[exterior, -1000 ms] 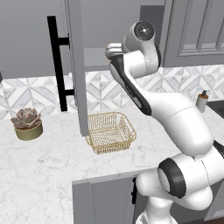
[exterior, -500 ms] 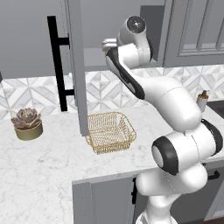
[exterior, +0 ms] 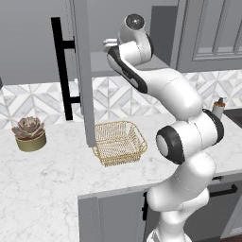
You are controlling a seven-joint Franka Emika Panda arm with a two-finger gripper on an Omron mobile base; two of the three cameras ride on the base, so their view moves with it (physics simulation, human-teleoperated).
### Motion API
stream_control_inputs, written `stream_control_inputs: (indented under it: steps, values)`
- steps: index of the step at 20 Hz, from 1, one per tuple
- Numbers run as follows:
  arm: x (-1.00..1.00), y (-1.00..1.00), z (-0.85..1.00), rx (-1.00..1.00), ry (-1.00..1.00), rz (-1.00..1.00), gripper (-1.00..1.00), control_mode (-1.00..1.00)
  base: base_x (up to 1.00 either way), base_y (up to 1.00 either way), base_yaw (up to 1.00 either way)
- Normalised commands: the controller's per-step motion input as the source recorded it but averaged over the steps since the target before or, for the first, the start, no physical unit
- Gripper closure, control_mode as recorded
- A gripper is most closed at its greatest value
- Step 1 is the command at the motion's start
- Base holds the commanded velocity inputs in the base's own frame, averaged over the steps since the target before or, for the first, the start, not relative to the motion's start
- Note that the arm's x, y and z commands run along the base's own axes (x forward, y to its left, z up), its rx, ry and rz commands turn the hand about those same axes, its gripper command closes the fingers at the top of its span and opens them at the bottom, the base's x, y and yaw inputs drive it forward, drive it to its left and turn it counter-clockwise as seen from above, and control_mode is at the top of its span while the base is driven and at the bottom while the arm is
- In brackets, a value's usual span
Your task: Open the cabinet, pick up the bread from the cabinet and place it in the basket. Then move the basket to the dining counter.
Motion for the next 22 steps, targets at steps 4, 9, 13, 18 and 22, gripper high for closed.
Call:
stream_control_inputs:
  steps: [4,9,13,18,22]
  values:
    - [0.45,0.0,-0.04,0.0,0.1,0.0,-1.0,-1.0,0.0,0.0,0.0]
    - [0.12,-0.02,-0.25,-0.02,0.07,0.0,-1.0,-1.0,0.0,0.0,0.0]
    - [0.0,0.0,-0.39,-0.03,0.03,0.0,-1.0,-1.0,0.0,0.0,0.0]
    - [0.0,0.0,-0.32,-0.02,0.0,0.0,-1.0,-1.0,0.0,0.0,0.0]
    - [0.0,0.0,-0.22,0.0,0.0,0.02,-1.0,-1.0,0.0,0.0,0.0]
